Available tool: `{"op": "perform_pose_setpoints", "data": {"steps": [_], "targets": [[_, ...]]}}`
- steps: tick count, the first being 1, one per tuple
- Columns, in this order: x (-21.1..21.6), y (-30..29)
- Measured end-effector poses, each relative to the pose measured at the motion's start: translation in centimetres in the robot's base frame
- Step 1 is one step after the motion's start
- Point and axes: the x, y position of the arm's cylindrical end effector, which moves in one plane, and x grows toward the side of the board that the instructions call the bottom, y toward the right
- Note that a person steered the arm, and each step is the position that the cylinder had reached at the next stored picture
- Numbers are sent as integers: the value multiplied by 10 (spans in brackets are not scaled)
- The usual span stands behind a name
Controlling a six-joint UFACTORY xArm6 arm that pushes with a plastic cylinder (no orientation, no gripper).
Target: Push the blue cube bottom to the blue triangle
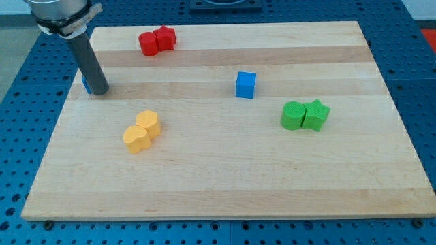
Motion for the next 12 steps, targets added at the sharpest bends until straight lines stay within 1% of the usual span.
{"op": "perform_pose_setpoints", "data": {"steps": [1,2,3,4,5,7,8,9,10,12], "targets": [[0,19],[-1,54],[-12,89],[-29,135],[-36,190],[-36,293],[-32,331],[-28,333],[-27,318],[6,288]]}}
